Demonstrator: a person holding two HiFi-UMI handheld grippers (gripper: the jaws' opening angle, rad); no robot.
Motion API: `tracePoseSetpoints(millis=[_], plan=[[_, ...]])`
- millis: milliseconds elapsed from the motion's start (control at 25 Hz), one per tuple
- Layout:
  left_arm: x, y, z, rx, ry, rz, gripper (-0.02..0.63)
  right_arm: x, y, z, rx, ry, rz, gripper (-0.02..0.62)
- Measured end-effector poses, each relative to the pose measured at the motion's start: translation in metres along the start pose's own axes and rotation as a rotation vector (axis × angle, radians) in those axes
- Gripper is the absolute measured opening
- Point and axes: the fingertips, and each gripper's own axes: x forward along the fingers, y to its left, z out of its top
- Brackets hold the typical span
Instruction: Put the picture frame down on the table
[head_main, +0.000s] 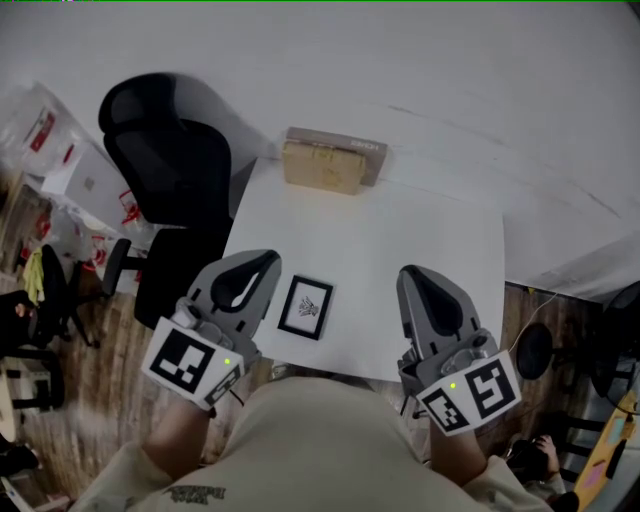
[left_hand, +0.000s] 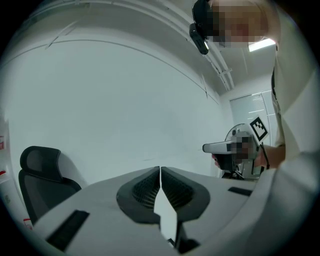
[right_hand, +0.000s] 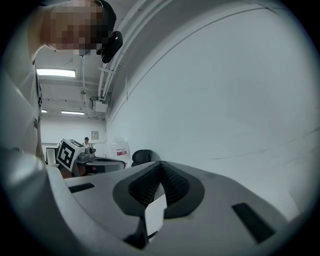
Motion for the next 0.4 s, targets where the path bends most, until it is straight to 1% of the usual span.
tracePoseSetpoints(millis=[200, 400], plan=[[0.0021, -0.0011, -0.0025, 0.011, -0.008, -0.004, 0.026, -0.0008, -0.0021, -0.0051, 0.001, 0.015, -0.003, 0.023], [0.0028, 0.0001, -0.0022, -0.008, -0.006, 0.0, 0.025, -0.0008, -0.0028, -0.0061, 0.002, 0.028, -0.005, 0.023]])
